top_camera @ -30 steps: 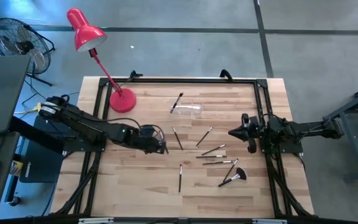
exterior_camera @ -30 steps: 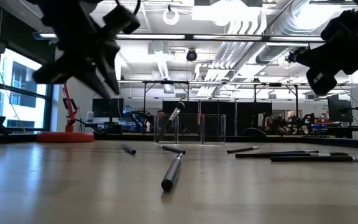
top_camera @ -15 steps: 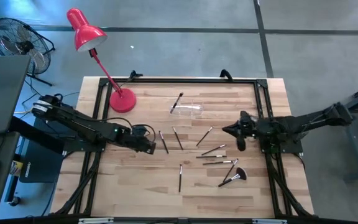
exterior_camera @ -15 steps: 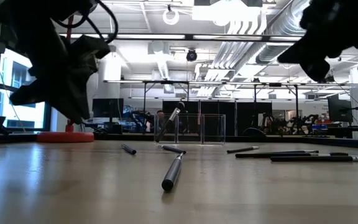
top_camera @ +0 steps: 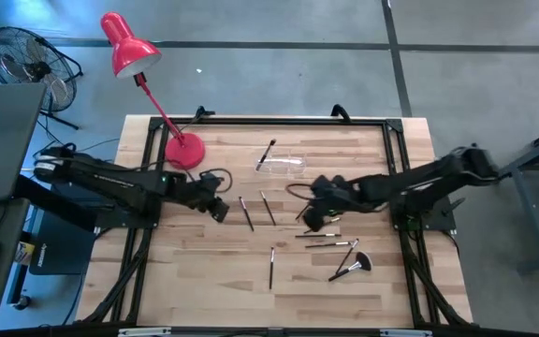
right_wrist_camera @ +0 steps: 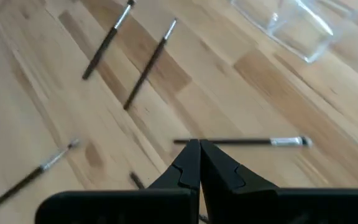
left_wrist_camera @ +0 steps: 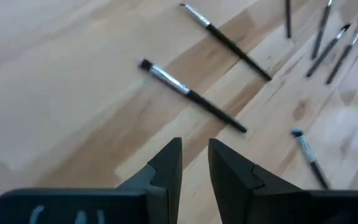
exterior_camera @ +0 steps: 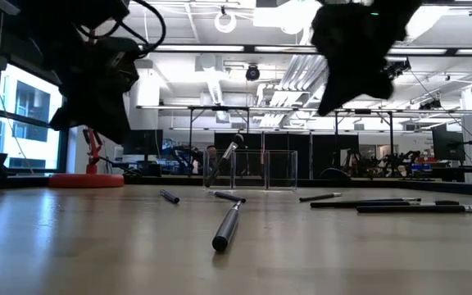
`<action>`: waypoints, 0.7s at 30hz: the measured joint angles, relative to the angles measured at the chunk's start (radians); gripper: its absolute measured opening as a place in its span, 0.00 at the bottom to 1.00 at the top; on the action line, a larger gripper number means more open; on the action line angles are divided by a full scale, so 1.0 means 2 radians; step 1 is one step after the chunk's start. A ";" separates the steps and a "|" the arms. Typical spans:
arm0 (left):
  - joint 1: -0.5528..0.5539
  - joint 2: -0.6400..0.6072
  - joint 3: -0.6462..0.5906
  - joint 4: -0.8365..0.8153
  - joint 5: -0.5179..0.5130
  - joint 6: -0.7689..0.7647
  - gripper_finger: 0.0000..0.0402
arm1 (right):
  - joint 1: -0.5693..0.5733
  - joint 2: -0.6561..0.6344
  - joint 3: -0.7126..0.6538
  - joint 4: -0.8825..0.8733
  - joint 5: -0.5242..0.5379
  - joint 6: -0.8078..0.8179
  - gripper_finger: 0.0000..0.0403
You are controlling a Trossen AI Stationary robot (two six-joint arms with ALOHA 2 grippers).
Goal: Put items in baskets/containers
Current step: Put the eyeshadow brush into the transparent organizer
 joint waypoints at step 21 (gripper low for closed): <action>0.073 -0.002 0.000 -0.012 0.132 0.137 0.19 | -0.022 0.253 0.183 0.024 0.026 0.028 0.19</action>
